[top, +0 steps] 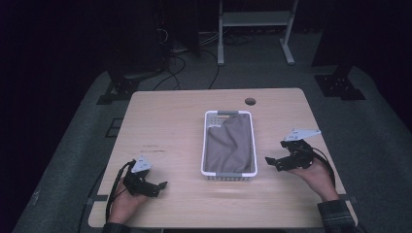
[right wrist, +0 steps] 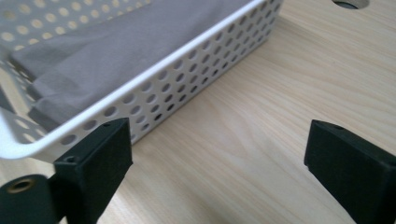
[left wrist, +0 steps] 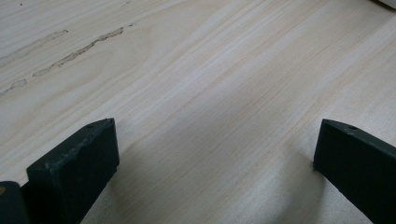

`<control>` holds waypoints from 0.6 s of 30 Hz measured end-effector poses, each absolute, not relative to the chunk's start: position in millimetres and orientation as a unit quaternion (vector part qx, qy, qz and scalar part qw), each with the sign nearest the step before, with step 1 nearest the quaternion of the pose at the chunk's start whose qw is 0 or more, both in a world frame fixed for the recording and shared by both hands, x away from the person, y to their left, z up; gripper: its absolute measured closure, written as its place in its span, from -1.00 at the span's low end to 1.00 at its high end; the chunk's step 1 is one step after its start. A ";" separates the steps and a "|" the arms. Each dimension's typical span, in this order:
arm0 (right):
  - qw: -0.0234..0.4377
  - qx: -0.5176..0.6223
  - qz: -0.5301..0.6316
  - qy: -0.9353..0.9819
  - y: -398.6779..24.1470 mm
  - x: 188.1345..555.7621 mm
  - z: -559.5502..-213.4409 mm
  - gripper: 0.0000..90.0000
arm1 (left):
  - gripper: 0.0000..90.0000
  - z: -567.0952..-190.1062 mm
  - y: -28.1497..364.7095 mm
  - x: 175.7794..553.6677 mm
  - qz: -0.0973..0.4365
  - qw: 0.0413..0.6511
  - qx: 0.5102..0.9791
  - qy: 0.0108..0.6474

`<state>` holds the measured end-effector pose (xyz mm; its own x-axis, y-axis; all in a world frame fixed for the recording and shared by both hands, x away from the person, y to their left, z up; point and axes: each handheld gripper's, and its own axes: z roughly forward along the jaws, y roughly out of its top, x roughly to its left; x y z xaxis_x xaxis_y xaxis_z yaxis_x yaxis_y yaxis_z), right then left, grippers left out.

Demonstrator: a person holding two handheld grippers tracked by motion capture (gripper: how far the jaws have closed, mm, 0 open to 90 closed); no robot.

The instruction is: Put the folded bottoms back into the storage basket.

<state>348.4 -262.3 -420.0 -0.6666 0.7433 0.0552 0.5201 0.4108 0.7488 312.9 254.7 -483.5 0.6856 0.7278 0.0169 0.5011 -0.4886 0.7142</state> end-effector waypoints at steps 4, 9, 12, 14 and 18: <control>0.171 0.394 0.373 0.823 -266.7 352.0 -425.2 -0.99 | -1.00 -483.6 254.7 312.8 0.161 0.353 0.848 0.362; 0.177 0.401 0.368 0.820 -272.1 355.6 -432.8 -1.00 | -1.00 -483.6 254.7 312.8 0.161 0.353 0.848 0.362; 0.175 0.410 0.362 0.819 -276.7 358.3 -439.0 -1.00 | -1.00 -483.6 254.7 312.8 0.160 0.353 0.848 0.361; 0.177 0.411 0.361 0.818 -277.9 358.9 -440.6 -1.00 | -1.00 -483.5 254.7 312.8 0.160 0.353 0.848 0.361; 0.184 0.425 0.354 0.812 -287.2 361.6 -449.6 -1.00 | -1.00 -483.7 254.7 312.8 0.160 0.354 0.849 0.359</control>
<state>361.6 -287.2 -449.6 -0.5712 0.8208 0.0015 0.5596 0.3881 0.7323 312.8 254.7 -483.7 0.6906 0.7230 0.0169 0.4968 -0.4913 0.7154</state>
